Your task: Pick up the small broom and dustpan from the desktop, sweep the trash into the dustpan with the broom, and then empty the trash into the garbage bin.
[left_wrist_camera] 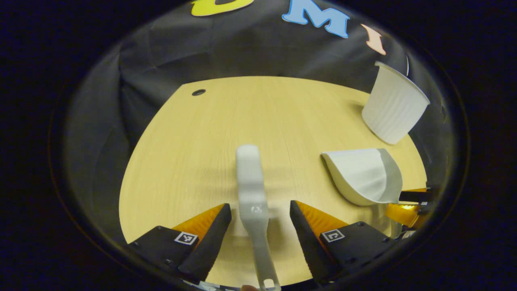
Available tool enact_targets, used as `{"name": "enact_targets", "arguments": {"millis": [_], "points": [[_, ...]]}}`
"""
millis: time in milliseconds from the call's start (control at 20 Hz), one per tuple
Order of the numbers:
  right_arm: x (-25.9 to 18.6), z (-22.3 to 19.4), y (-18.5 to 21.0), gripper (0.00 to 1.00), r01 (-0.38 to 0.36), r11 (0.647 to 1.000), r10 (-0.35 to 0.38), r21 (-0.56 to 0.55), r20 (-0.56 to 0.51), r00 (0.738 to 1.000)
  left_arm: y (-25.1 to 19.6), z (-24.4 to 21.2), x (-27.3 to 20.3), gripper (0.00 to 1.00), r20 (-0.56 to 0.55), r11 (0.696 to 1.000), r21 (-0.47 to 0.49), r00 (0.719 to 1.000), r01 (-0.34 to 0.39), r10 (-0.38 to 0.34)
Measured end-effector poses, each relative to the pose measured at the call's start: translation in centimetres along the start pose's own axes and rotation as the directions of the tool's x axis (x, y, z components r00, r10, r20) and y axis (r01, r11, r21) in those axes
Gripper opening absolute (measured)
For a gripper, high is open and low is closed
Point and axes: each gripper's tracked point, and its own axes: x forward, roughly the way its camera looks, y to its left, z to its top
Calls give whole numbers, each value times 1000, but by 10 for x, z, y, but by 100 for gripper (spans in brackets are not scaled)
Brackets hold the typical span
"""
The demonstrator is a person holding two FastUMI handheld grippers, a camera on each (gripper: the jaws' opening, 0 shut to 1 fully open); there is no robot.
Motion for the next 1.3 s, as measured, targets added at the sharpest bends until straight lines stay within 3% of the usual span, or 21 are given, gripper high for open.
{"name": "enact_targets", "arguments": {"millis": [150, 200, 300, 450, 600, 750, 900, 1050, 1300], "points": [[-22, 25, -5, 98, 0, 999, 3, -34, 103, 995, 1, 41, -22, 97, 137, 999, -42, 990, -1, 7], [-29, 36, -7, 98, 8, 999, -1, -49, 150, 989, -9, 16, -26, 96, 198, 999, -51, 980, -4, 14], [-47, 63, -15, 98, 38, 995, -14, -89, 265, 964, -7, 61, -41, 95, 298, 998, -61, 954, -3, 21], [-74, 96, -25, 98, 98, 984, -21, -149, 448, 894, -15, 90, -71, 96, 434, 997, -74, 900, -10, 41], [-108, 125, -31, 98, 144, 973, -1, -181, 620, 785, -27, 118, -109, 97, 569, 995, -96, 820, 2, 53], [-127, 133, -31, 98, 183, 965, 13, -189, 730, 683, -35, 135, -145, 96, 677, 996, -85, 734, 2, 56], [-127, 136, -30, 98, 218, 960, 7, -175, 794, 608, -35, 144, -166, 95, 722, 997, -70, 688, -30, 72], [-132, 142, -31, 98, 248, 957, -11, -152, 832, 555, -31, 148, -190, 96, 766, 996, -53, 637, -72, 87], [-139, 145, -29, 98, 270, 954, -32, -128, 854, 519, -34, 159, -211, 96, 793, 998, -32, 607, -45, 53]]}}
